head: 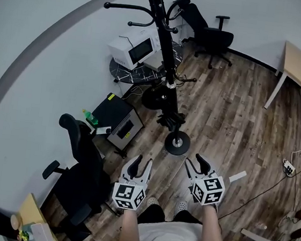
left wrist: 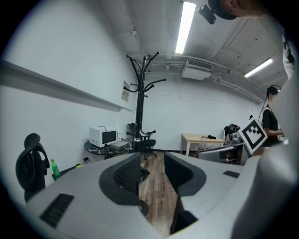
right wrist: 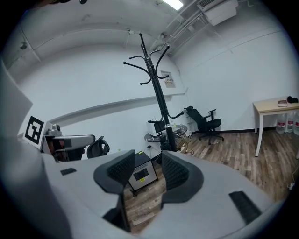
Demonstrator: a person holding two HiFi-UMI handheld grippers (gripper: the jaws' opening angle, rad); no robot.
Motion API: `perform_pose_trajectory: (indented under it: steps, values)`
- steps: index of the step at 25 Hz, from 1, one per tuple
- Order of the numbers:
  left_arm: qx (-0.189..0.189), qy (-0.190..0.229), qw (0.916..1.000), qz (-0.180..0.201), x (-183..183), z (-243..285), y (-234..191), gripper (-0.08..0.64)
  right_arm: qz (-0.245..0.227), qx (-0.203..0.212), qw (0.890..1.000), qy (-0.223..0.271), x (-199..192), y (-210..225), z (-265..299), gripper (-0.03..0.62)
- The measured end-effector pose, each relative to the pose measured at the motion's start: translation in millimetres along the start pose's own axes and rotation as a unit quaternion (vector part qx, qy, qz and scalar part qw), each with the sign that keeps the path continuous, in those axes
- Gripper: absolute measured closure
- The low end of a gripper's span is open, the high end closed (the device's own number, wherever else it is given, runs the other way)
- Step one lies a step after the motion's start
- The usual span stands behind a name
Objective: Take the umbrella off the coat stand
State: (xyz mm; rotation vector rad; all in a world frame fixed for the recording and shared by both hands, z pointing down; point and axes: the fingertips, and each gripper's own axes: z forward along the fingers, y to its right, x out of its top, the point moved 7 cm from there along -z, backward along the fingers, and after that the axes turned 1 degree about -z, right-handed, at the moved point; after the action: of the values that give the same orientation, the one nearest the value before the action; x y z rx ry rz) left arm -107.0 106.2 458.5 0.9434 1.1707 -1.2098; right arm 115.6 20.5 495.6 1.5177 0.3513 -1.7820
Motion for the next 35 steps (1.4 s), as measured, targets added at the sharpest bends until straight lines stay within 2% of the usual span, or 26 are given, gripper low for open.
perform_pose_trajectory:
  steps: [8, 16, 23, 28, 35]
  values:
    - [0.018, 0.003, 0.9993, -0.032, -9.4, 27.8, -35.5, 0.396, -0.009, 0.012, 1.0, -0.016, 2.8, 5.4, 41.3, 0.403]
    - [0.01, 0.026, 0.9985, -0.047, 13.2, 90.0, -84.8, 0.396, -0.033, 0.01, 0.999, -0.002, 48.5, 15.9, 107.7, 0.405]
    - [0.009, 0.019, 0.9997, -0.012, 36.4, 160.2, -144.9, 0.397, -0.043, -0.003, 0.999, 0.005, 85.8, 27.7, 184.1, 0.407]
    - [-0.012, 0.012, 0.9996, -0.024, 39.3, 202.7, -173.3, 0.397, -0.046, -0.02, 0.999, 0.003, 102.1, 36.9, 229.0, 0.408]
    - [-0.045, -0.013, 0.9985, -0.028, 24.4, 256.7, -202.6, 0.397, -0.049, -0.033, 0.998, -0.023, 101.4, 38.8, 281.8, 0.408]
